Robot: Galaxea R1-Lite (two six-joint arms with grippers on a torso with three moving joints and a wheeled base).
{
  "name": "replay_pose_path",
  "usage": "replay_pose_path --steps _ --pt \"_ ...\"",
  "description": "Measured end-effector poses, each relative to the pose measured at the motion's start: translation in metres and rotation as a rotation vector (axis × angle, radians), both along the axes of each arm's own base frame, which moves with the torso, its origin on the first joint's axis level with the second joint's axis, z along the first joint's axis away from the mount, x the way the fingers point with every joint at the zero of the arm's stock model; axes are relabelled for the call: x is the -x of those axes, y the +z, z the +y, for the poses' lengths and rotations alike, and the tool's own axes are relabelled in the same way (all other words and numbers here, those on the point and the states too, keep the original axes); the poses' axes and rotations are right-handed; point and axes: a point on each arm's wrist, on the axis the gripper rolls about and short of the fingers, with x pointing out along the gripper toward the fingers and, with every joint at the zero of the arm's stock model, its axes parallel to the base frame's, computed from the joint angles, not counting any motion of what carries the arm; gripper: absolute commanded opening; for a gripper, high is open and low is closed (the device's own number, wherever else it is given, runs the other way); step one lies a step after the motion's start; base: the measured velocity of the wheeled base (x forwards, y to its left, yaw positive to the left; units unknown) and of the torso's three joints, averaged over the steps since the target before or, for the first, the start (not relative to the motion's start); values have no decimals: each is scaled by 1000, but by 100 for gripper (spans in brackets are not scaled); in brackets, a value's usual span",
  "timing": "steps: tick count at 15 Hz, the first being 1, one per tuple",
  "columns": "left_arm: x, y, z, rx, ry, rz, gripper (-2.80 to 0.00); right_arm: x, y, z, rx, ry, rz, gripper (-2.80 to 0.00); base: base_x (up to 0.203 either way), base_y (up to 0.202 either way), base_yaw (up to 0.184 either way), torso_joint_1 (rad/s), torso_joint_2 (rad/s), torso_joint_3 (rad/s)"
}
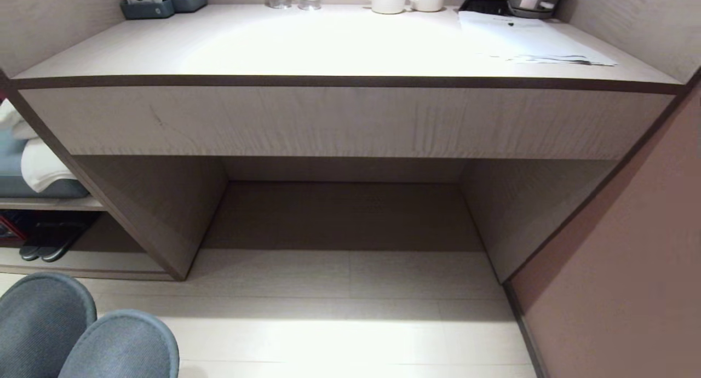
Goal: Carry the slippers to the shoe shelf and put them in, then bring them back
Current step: Place the slippers into the shoe cabinet
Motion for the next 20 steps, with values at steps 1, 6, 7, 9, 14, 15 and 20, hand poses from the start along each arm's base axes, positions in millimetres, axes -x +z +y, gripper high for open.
replay_pose_path --steps 1,6,7,9,14,15,20 --pt "0 0 0 0 0 0 -280 0 0 0 0 0 1 -280 0 0 0 2 6 210" --pt "0 0 0 0 0 0 -280 0 0 0 0 0 1 -280 0 0 0 0 3 195" --pt "0 0 0 0 0 0 -280 0 0 0 0 -1 0 -280 0 0 0 2 0 100" --pt "0 0 0 0 0 0 -280 0 0 0 0 0 0 -280 0 0 0 1 2 46" --pt "0 1 0 66 13 -5 -280 0 0 0 0 0 0 -280 0 0 0 0 0 0" --pt "0 1 0 77 16 -5 -280 0 0 0 0 0 1 -280 0 0 0 0 0 0" --pt "0 1 0 81 17 -6 -280 0 0 0 0 0 0 -280 0 0 0 0 0 0"
